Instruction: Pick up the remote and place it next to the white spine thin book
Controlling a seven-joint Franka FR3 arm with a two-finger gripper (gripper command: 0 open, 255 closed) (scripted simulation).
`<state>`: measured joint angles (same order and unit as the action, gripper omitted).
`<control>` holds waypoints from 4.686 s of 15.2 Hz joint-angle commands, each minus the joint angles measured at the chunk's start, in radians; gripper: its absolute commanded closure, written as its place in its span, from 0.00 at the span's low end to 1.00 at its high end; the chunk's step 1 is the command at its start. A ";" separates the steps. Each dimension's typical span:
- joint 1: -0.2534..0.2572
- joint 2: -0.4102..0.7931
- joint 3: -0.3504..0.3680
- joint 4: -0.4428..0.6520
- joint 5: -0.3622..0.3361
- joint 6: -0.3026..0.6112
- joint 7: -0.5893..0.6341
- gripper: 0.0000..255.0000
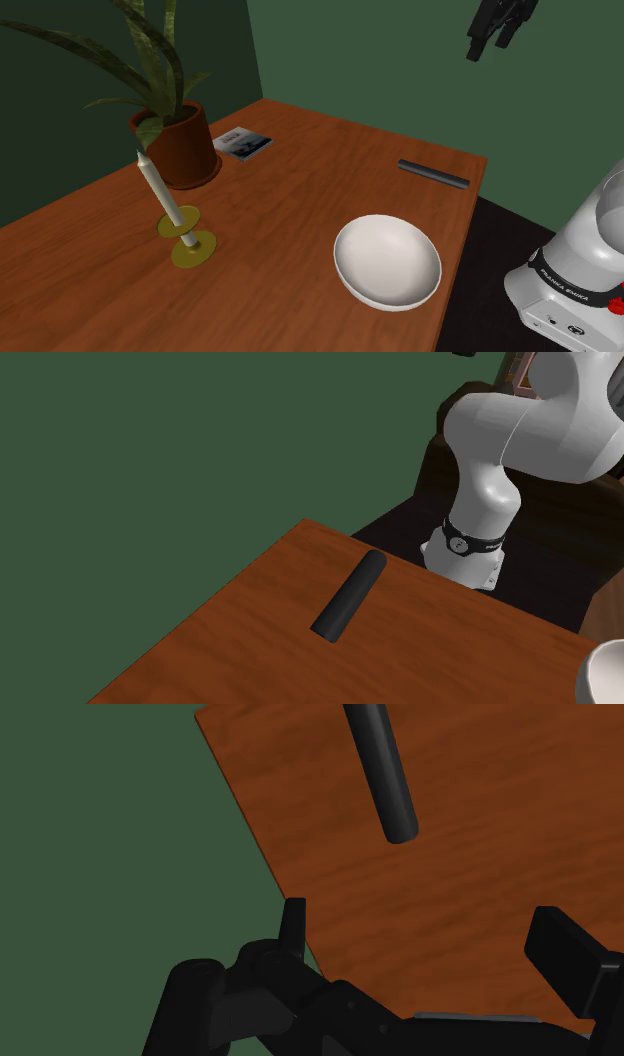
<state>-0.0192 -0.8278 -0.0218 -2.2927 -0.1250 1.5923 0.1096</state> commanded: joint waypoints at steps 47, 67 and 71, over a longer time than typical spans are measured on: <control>0.106 0.329 -0.317 -0.578 0.001 0.761 -0.397 1.00; 0.132 0.240 -0.253 -0.396 0.038 0.493 -0.347 1.00; 0.193 0.392 -0.228 -0.284 0.093 0.533 -0.310 1.00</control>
<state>0.1598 -0.4707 -0.2562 -2.6069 -0.0452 2.1212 -0.2103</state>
